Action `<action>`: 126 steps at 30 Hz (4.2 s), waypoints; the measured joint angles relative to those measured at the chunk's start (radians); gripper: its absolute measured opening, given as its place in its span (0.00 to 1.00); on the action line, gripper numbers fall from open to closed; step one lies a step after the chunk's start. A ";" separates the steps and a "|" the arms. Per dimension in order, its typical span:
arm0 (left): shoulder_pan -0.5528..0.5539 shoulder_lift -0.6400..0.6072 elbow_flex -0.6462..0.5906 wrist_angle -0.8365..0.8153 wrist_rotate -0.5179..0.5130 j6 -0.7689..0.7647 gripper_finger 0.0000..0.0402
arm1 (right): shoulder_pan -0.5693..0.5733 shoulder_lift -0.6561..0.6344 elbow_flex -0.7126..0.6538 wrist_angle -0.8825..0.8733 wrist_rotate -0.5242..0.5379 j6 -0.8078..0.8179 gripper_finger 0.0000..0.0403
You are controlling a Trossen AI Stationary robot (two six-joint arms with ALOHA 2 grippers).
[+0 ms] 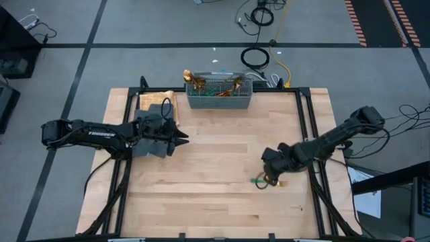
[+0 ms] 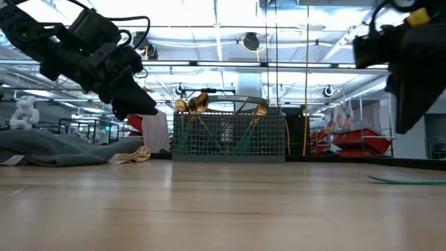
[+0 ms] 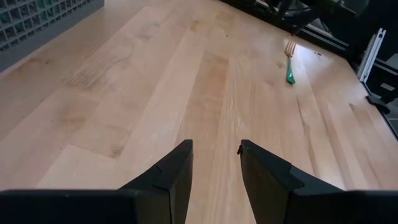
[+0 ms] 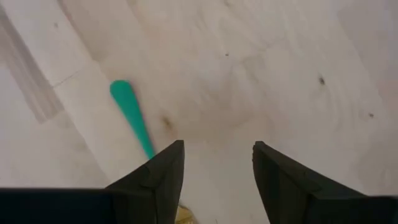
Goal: Sort silverware
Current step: Put the green fork into the silverware basket
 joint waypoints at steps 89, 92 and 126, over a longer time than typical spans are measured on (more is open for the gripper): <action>0.000 0.000 0.000 0.003 -0.004 0.001 0.35 | 0.109 0.400 0.264 -0.206 0.165 -0.216 0.00; 0.000 0.000 0.000 0.006 -0.004 0.001 0.35 | 0.077 0.404 0.326 -0.266 0.293 -0.246 0.00; 0.000 0.000 0.000 -0.011 -0.043 0.008 0.35 | -0.655 0.431 0.664 -0.358 1.387 -1.736 0.00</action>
